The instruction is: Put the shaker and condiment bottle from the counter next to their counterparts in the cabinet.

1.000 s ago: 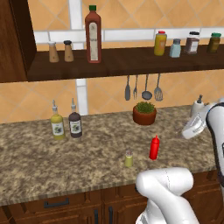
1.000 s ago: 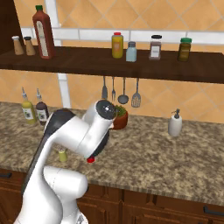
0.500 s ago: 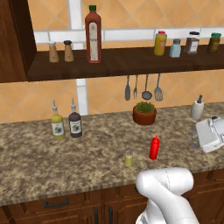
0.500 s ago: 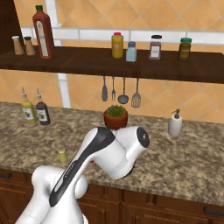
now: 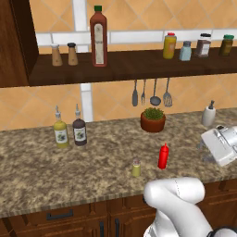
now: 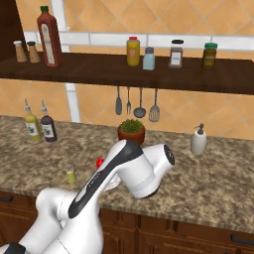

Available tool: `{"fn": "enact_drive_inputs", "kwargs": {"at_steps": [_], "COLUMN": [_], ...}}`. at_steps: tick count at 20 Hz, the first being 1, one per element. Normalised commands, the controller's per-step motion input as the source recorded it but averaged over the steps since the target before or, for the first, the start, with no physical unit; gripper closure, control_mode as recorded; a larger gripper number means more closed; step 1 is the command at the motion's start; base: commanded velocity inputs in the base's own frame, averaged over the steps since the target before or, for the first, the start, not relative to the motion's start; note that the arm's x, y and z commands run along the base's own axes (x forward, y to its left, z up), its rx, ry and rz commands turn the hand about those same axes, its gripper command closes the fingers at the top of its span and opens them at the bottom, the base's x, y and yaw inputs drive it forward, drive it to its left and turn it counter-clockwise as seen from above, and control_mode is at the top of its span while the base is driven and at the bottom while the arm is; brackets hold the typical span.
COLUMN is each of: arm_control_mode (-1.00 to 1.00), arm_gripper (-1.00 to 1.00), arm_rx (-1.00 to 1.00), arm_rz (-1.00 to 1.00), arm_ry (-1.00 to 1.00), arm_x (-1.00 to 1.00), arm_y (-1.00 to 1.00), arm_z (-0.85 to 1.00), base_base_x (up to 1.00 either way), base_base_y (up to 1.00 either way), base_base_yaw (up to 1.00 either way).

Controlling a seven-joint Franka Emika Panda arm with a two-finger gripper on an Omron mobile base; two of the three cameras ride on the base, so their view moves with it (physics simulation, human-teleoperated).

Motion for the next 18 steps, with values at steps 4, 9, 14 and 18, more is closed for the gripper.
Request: {"fn": "enact_drive_inputs", "kwargs": {"at_steps": [4, 9, 14, 18], "arm_control_mode": [-1.0, -1.0, -1.0, -1.0], "arm_gripper": [-1.0, -1.0, -1.0, -1.0], "arm_rx": [-0.01, 0.01, 0.01, 0.03], "arm_rz": [-0.04, -0.11, 0.01, 0.0], "arm_ry": [0.0, 0.0, 0.0, 0.0], "arm_x": [0.03, 0.15, 0.01, 0.3], "arm_y": [0.14, 0.26, 0.2, 0.04], "arm_z": [-0.23, -0.36, -0.16, -0.03], "base_base_x": [0.0, 0.0, 0.0, 0.0], "base_base_y": [0.0, 0.0, 0.0, 0.0], "base_base_yaw": [0.0, 0.0, 0.0, 0.0]}}
